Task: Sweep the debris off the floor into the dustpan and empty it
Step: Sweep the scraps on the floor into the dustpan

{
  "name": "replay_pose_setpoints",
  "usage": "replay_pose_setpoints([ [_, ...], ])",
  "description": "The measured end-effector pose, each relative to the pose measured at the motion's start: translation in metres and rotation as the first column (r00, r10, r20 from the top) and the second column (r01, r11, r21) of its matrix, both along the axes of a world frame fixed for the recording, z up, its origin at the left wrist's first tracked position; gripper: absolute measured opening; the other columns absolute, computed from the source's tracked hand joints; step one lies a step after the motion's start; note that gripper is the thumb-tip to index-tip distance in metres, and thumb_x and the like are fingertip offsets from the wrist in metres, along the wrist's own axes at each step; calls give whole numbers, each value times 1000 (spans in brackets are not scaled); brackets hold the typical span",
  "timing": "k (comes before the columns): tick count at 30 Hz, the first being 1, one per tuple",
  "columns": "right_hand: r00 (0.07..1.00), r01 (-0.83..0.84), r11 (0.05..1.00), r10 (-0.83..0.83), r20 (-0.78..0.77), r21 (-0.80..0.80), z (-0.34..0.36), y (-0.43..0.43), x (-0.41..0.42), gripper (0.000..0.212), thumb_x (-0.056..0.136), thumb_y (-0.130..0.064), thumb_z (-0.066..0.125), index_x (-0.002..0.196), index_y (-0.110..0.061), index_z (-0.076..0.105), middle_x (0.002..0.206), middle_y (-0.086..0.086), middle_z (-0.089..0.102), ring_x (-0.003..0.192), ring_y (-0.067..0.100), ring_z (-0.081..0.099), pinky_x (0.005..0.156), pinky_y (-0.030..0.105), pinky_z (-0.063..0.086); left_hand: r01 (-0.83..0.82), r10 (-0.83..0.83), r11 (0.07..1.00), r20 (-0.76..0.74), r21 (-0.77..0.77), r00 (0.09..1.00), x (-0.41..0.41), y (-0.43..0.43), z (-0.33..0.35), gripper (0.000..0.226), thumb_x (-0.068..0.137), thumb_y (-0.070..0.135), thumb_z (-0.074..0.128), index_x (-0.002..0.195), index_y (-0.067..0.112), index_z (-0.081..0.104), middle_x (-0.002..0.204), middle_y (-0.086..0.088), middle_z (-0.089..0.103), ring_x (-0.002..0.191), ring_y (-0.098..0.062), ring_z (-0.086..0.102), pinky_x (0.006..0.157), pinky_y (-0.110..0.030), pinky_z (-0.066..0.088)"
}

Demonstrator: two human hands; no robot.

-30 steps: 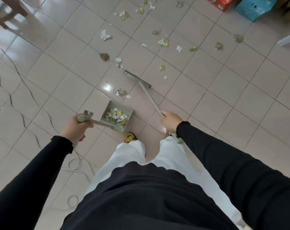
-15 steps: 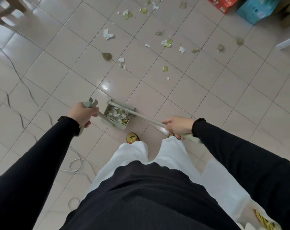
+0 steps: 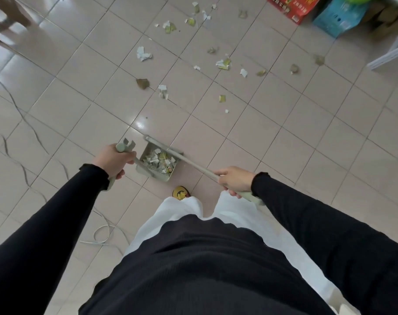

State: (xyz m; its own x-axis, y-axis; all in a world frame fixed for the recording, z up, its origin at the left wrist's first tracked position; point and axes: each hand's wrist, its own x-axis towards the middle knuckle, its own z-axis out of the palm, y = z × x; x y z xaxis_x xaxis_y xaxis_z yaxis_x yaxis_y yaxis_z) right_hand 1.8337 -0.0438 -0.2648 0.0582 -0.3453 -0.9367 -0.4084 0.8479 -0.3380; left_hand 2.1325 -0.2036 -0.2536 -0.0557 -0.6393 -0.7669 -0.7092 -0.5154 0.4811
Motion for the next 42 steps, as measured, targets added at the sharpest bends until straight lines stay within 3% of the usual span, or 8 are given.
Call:
replay_pose_setpoints([
  [7,953,301,949,-302,5,-92,21,42,-43,46,101,-15,43,146,-25,45,85,9,47,43,11,39,39,24,35,96,-96,995,-31,-19,995,-23,-13,4,21,98,19,60,112,4,61,111,-20,70,52,-20,43,47,-25,37],
  [15,883,381,896,-426,-196,-229,4,18,-121,55,99,-13,41,152,-23,38,82,7,50,48,16,43,39,25,38,190,-192,981,-50,-34,980,-101,-30,-1,24,91,15,62,115,9,65,94,-20,64,53,-20,45,45,-25,38],
  [22,881,259,941,-323,-347,-218,-35,-52,-218,48,99,-11,37,147,-17,45,94,12,54,54,22,50,51,29,46,285,-286,958,-42,-31,957,-209,-50,-9,16,88,15,60,103,12,65,77,-10,55,55,-21,49,43,-25,41],
  [25,898,177,973,-222,-381,-150,-51,-74,-243,50,98,-8,35,146,-18,45,97,16,58,59,25,56,63,39,54,296,-296,955,-35,-22,954,-255,-58,-13,13,88,16,59,99,15,64,82,-11,57,55,-21,49,45,-26,40],
  [31,954,51,999,-51,-294,-8,-43,-66,-261,47,100,-3,40,146,-6,44,71,1,47,53,15,49,48,25,43,284,-284,959,-26,-16,958,-315,-67,-17,20,95,21,57,111,11,62,94,-9,66,52,-18,46,46,-24,39],
  [33,973,44,999,-41,-227,8,-26,-44,-276,47,98,-5,40,144,-12,48,67,3,47,44,14,45,38,24,40,291,-292,956,-22,-17,956,-324,-69,-17,19,95,21,57,110,11,62,92,-9,65,53,-18,46,47,-25,39],
  [38,978,107,994,-105,-178,3,24,7,-296,53,98,-14,41,149,-29,42,79,3,50,49,15,44,38,21,37,277,-277,961,-20,-2,961,-330,-69,-16,21,91,19,58,111,11,62,93,-10,64,54,-19,47,47,-25,39],
  [42,961,68,995,-83,-265,-67,1,-8,-276,47,99,-13,36,143,-21,48,84,4,53,54,19,49,44,23,41,284,-284,959,-10,-15,959,-332,-65,-16,15,92,19,57,103,11,62,94,-11,65,54,-20,47,46,-24,40],
])
